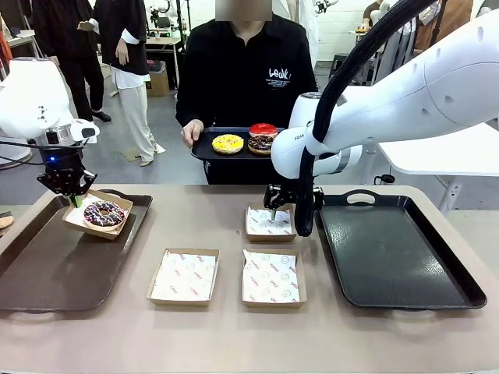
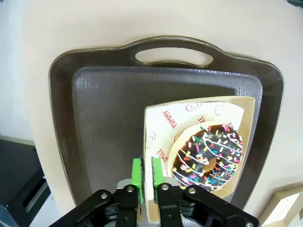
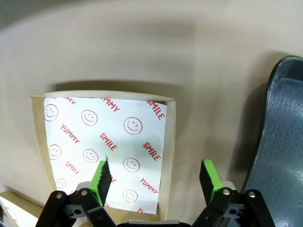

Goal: Individually package the donuts and arrange them on the tray.
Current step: Place the picked Paper togo box on the Handle tray while simultaneously picking up another Paper togo box from the table with the other hand.

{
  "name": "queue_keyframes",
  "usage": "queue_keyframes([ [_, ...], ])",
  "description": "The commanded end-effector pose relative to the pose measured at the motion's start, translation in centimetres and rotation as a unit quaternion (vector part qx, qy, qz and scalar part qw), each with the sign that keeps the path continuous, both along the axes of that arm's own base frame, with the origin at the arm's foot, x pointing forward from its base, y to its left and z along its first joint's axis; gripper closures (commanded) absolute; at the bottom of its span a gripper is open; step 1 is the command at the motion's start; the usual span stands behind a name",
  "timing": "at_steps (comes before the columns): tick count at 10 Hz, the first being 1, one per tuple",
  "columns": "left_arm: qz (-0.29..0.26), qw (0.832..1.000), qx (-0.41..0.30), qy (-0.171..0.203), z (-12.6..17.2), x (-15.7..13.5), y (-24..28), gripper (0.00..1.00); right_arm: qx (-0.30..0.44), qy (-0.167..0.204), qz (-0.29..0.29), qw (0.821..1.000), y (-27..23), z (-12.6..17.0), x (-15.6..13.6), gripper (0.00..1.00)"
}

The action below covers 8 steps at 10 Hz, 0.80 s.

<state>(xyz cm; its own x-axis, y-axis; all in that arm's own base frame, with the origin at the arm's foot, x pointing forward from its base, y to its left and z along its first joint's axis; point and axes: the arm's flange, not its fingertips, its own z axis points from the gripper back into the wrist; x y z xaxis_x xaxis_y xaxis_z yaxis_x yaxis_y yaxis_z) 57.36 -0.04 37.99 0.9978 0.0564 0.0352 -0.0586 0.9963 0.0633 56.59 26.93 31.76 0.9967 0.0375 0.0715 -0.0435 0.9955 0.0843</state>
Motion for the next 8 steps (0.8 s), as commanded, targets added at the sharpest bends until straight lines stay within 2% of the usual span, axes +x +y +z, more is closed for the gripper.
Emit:
queue_keyframes([
  [1,0.003,1.0,-0.005,-0.012,0.16,0.26,0.15,0.24,-0.021,-0.015,-0.003,1.0,0.28,-0.02,0.34,0.59],
  [2,0.002,1.0,-0.005,-0.013,0.16,0.24,0.17,0.0,-0.02,-0.016,-0.003,1.0,0.27,0.01,0.34,0.83],
  [3,0.003,1.0,-0.008,-0.013,0.19,0.25,0.22,0.0,-0.02,-0.016,-0.004,1.0,0.27,0.0,0.3,1.0],
  [4,0.002,1.0,-0.011,-0.013,0.24,0.23,0.27,0.0,-0.019,-0.016,-0.006,1.0,0.26,-0.01,0.26,1.0],
  [5,0.001,1.0,-0.013,-0.014,0.3,0.18,0.26,0.09,-0.019,-0.016,-0.007,1.0,0.25,-0.04,0.23,1.0],
  [6,0.0,1.0,-0.015,-0.014,0.35,0.13,0.29,0.0,-0.022,-0.02,-0.012,0.999,0.26,-0.06,0.22,0.97],
  [8,-0.002,1.0,-0.02,-0.015,0.46,0.05,0.37,0.0,-0.026,-0.025,-0.019,0.999,0.26,-0.03,0.18,1.0],
])
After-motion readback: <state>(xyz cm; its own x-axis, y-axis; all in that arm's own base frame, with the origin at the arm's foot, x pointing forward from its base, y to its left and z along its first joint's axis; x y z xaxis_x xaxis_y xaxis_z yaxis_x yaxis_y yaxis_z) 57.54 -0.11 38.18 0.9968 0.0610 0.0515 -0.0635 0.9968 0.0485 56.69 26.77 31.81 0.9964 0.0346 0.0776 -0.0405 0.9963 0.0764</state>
